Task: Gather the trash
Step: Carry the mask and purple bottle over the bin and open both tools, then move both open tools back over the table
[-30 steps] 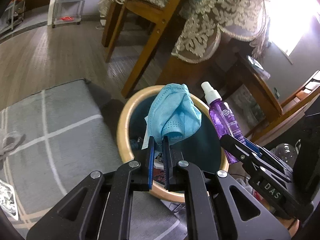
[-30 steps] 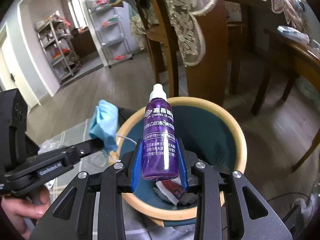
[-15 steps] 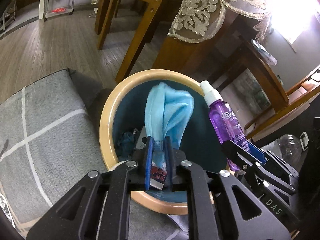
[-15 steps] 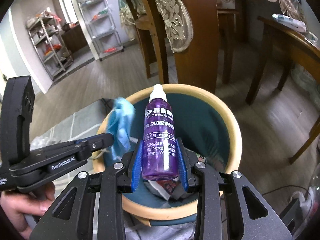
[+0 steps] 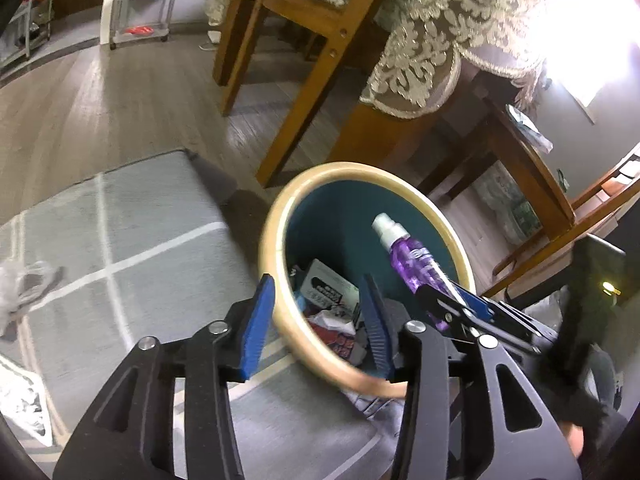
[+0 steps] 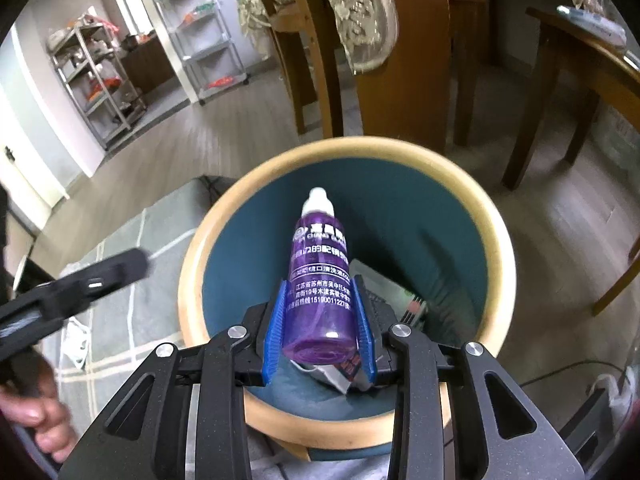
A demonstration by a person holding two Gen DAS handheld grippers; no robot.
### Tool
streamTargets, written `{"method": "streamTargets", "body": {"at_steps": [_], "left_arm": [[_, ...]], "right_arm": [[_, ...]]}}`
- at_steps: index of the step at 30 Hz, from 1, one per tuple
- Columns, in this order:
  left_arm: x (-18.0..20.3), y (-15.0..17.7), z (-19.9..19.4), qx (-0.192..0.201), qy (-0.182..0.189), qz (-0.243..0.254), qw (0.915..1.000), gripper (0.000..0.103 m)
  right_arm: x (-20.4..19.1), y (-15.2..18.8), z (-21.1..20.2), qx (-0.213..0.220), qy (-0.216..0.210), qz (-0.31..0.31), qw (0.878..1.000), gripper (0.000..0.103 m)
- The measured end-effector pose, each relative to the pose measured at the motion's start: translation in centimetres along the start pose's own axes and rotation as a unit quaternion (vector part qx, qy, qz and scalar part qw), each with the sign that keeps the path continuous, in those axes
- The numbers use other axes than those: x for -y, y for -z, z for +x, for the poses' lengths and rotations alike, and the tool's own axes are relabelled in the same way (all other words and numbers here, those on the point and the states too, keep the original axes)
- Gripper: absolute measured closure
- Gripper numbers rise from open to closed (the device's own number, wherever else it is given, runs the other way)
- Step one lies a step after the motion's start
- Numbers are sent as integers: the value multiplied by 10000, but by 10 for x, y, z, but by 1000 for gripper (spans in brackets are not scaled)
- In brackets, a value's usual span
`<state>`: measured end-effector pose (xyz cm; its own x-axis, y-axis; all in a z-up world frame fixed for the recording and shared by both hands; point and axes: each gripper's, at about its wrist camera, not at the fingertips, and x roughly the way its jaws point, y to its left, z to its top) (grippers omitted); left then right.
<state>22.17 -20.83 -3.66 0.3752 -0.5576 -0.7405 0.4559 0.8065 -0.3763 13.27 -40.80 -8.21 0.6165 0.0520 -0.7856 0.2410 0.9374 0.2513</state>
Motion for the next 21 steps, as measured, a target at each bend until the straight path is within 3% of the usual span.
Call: {"method": "streamTargets", "body": {"at_steps": [8, 18, 21], "left_arm": [[-43, 18, -50, 237, -390, -130, 9989, 43], [-113, 53, -108, 460, -1004, -673, 9916, 34], [-133, 62, -120, 512, -1169, -847, 9882, 33]], "right_arm": [[-10, -1, 3, -7, -95, 22, 10000, 61], [-43, 2, 1, 114, -442, -326, 9984, 58], [-55, 3, 0, 146, -505, -459, 9976, 49]]}}
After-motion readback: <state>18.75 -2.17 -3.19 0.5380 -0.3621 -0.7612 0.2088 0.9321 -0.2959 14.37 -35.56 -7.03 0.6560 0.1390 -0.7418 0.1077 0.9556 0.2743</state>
